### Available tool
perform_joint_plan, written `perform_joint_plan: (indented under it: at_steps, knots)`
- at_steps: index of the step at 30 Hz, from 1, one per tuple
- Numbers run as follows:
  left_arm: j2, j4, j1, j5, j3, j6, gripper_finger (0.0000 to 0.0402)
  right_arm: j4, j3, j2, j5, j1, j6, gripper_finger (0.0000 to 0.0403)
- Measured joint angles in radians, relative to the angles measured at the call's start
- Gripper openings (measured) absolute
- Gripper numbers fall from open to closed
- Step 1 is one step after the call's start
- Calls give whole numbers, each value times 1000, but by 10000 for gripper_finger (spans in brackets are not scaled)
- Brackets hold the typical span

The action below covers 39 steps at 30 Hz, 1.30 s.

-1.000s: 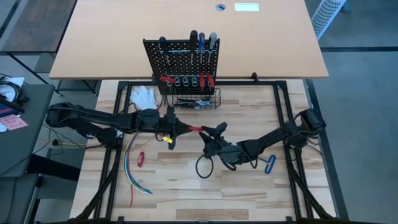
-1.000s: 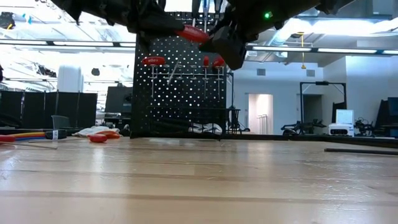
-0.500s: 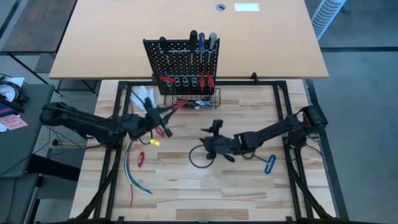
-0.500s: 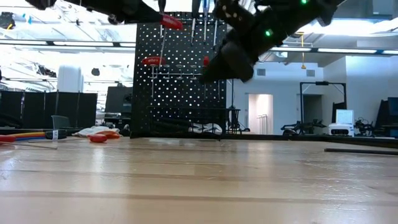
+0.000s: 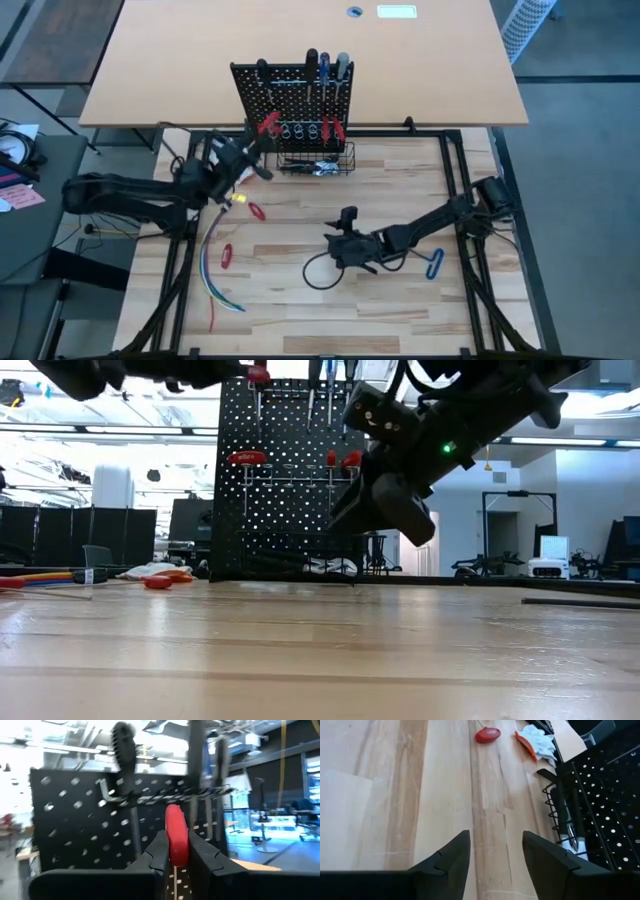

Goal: Hang tools onto peg board
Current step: Hang the red allen wrench on the black pegboard

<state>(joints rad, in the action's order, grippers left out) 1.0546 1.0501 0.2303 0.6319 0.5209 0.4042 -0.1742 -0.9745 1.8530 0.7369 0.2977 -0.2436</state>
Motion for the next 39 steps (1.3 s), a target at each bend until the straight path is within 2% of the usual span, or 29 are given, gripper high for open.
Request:
perform_joint_plan:
  at_steps: [5, 10, 19, 25, 30, 39]
  knots:
    - [64, 5, 86, -84, 1, -80, 30, -14, 0, 0, 0, -6, 0, 179]
    - [129, 18, 122, -73, 1, -68, 30, -14, 0, 0, 0, -12, 0, 179]
    - [112, 45, 102, -50, 2, -19, 30, -14, 0, 0, -1, -12, 0, 179]
    - [137, -50, 134, -52, 2, -111, 30, -14, 0, 0, -1, -11, 8, 179]
    - [178, -56, 155, -97, 2, -166, 36, -14, 0, 0, -2, -11, 8, 179]
    - [224, -54, 167, -104, 2, -208, 42, -14, 0, 0, -2, -11, 8, 179]
